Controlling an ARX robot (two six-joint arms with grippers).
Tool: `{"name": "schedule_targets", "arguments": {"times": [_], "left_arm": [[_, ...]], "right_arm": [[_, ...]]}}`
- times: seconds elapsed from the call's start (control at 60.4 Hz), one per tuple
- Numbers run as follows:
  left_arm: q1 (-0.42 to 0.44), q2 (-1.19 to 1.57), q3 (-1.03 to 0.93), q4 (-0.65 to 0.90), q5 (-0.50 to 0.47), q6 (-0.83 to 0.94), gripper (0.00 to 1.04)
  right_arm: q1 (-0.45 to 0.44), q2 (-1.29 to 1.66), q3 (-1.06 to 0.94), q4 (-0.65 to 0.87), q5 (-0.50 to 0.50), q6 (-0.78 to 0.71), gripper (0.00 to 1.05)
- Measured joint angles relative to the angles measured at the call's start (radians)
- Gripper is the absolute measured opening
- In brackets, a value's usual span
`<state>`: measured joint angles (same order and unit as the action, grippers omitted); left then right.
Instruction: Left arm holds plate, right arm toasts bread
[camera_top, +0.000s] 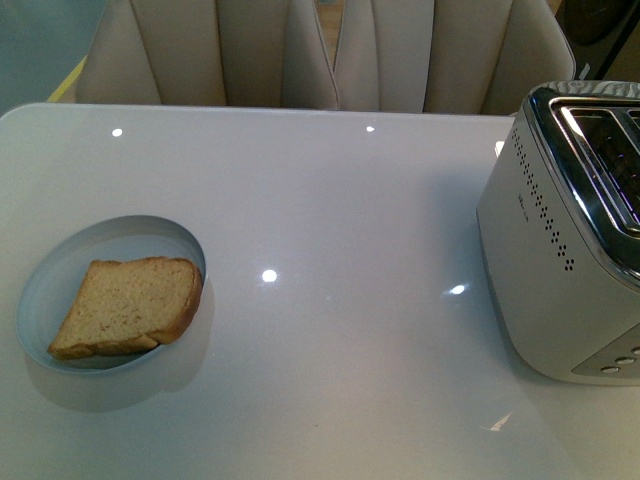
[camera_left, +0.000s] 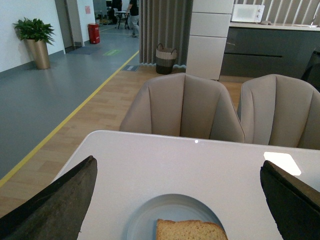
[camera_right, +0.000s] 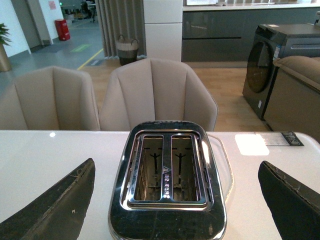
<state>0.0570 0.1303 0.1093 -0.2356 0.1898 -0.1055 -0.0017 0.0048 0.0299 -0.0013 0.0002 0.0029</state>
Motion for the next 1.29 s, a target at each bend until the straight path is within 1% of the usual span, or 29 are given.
{"name": "schedule_targets", "arguments": {"times": [0.017,0.033,0.05,0.099,0.199,0.315,0.364,0.398,0.497,0.58,0.629,0.729,0.861,1.043,1.292], "left_arm": [[0.006,0.025,0.014,-0.032,0.011,-0.007,0.98],[0.019,0.068,0.039,-0.088,0.059,-0.038,0.98],[0.026,0.105,0.056,-0.137,0.083,-0.055,0.98],[0.035,0.158,0.073,-0.212,0.105,-0.092,0.98],[0.061,0.217,0.092,-0.208,0.153,-0.111,0.98],[0.120,0.319,0.119,-0.116,0.182,-0.096,0.98],[0.154,0.412,0.129,-0.029,0.204,-0.065,0.98],[0.173,0.505,0.135,0.053,0.204,-0.032,0.98],[0.198,0.723,0.152,0.226,0.204,0.048,0.98],[0.218,0.919,0.175,0.358,0.209,0.103,0.98],[0.229,1.016,0.188,0.420,0.198,0.131,0.98],[0.262,1.295,0.241,0.570,0.176,0.183,0.98],[0.283,1.518,0.291,0.642,0.162,0.203,0.98],[0.285,1.734,0.354,0.703,0.122,0.217,0.98],[0.249,1.997,0.488,0.743,0.052,0.220,0.98]], "right_arm": [[0.000,0.000,0.000,0.000,-0.001,0.000,0.96],[0.000,0.000,0.000,0.000,-0.003,0.000,0.96],[0.000,0.000,0.000,0.000,-0.003,0.000,0.96],[0.000,0.000,0.000,0.000,-0.001,0.000,0.96],[0.000,0.000,0.000,0.000,0.000,0.000,0.96],[0.000,0.000,0.000,0.000,0.000,0.000,0.96],[0.000,0.000,0.000,0.000,0.000,0.000,0.96],[0.000,0.000,0.000,0.000,0.000,0.000,0.96],[0.000,0.000,0.000,0.000,0.000,0.000,0.96],[0.000,0.000,0.000,0.000,0.000,0.000,0.96],[0.000,0.000,0.000,0.000,0.000,0.000,0.96],[0.000,0.000,0.000,0.000,0.000,0.000,0.96],[0.000,0.000,0.000,0.000,0.000,0.000,0.96],[0.000,0.000,0.000,0.000,0.000,0.000,0.96],[0.000,0.000,0.000,0.000,0.000,0.000,0.96]]}}
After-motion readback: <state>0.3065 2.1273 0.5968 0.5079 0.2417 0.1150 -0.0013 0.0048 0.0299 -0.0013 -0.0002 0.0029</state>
